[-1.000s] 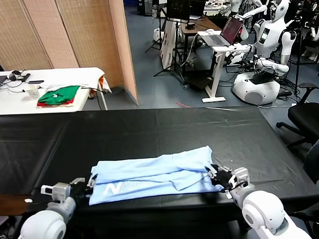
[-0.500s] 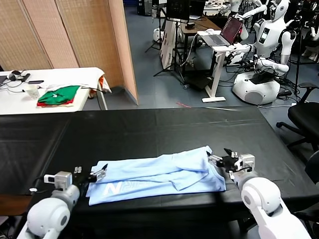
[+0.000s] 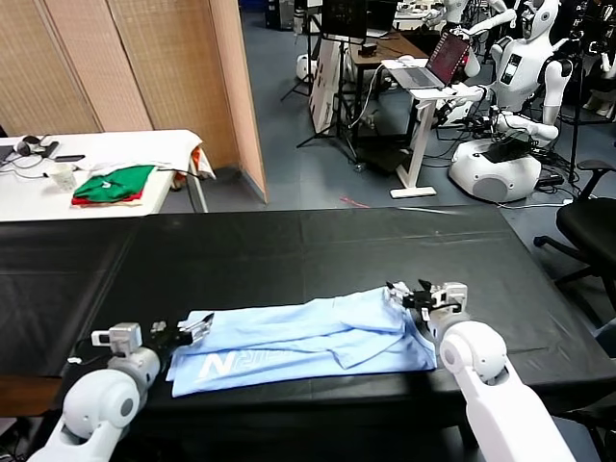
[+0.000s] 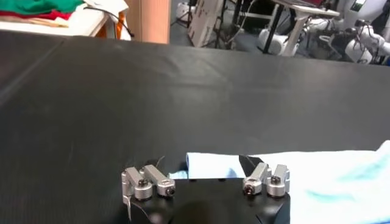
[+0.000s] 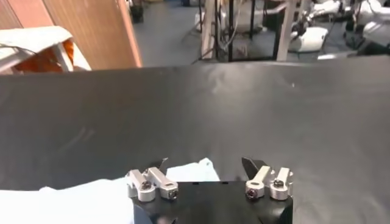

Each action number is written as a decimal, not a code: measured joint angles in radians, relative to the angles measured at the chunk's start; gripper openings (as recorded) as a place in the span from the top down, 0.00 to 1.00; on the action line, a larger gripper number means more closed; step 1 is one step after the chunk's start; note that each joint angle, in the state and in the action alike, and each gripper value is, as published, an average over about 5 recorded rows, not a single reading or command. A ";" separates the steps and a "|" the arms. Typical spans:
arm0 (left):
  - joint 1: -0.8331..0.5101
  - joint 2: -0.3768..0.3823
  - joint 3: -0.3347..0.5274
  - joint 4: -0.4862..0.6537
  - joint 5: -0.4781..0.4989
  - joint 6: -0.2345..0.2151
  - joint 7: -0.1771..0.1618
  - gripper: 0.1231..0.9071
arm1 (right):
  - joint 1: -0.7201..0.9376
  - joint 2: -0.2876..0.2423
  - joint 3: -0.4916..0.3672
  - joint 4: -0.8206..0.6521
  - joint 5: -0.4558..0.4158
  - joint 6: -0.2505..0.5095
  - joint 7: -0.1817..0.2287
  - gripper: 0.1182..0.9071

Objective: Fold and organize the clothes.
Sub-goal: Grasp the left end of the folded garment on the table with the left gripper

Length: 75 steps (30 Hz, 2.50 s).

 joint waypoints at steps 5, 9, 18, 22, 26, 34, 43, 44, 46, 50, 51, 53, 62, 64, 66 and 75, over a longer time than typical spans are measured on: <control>-0.002 -0.002 0.003 0.015 0.021 -0.001 0.006 0.32 | -0.001 0.012 -0.003 -0.015 -0.017 0.012 -0.003 0.70; -0.002 -0.006 0.007 0.021 0.046 -0.012 0.018 0.65 | -0.011 0.022 -0.002 -0.015 -0.037 0.042 0.003 0.91; -0.060 -0.015 0.052 0.080 0.176 -0.078 0.069 0.97 | -0.042 0.073 0.035 -0.003 -0.073 0.102 0.027 0.93; -0.113 -0.017 0.068 0.115 0.165 -0.079 0.066 0.97 | -0.053 0.073 0.056 0.005 -0.051 0.104 -0.022 0.78; -0.136 -0.020 0.065 0.124 0.164 -0.090 0.067 0.92 | -0.067 0.060 0.080 0.028 -0.042 0.109 -0.059 0.50; -0.098 -0.032 0.025 0.069 0.169 -0.096 0.056 0.38 | -0.115 0.018 0.129 0.106 -0.034 0.119 -0.082 0.02; -0.002 -0.077 -0.041 0.002 0.133 -0.108 0.042 0.00 | -0.192 -0.016 0.197 0.199 -0.013 0.135 -0.100 0.00; 0.008 -0.086 -0.049 -0.001 0.130 -0.111 0.043 0.00 | -0.200 -0.017 0.202 0.207 -0.013 0.137 -0.101 0.00; 0.026 -0.105 -0.063 -0.004 0.126 -0.115 0.044 0.00 | -0.215 -0.019 0.213 0.220 -0.011 0.140 -0.102 0.00; 0.051 -0.144 -0.081 0.000 0.127 -0.129 0.052 0.00 | -0.235 -0.023 0.225 0.235 -0.010 0.141 -0.103 0.00; 0.056 -0.153 -0.083 0.003 0.127 -0.133 0.056 0.00 | -0.237 -0.024 0.226 0.237 -0.010 0.142 -0.103 0.00; 0.063 -0.169 -0.088 0.010 0.127 -0.141 0.063 0.00 | -0.240 -0.024 0.227 0.240 -0.010 0.142 -0.103 0.00; 0.088 -0.214 -0.103 0.023 0.130 -0.169 0.085 0.15 | -0.247 -0.015 0.227 0.250 -0.010 0.143 -0.103 0.00; 0.095 -0.219 -0.104 0.025 0.132 -0.173 0.091 0.28 | -0.247 -0.012 0.228 0.251 -0.010 0.143 -0.103 0.00; 0.102 -0.224 -0.105 0.023 0.133 -0.175 0.097 0.44 | -0.247 -0.010 0.228 0.253 -0.010 0.143 -0.103 0.00; 0.118 -0.237 -0.104 0.010 0.136 -0.164 0.096 0.95 | -0.257 -0.003 0.227 0.267 -0.016 0.147 -0.108 0.00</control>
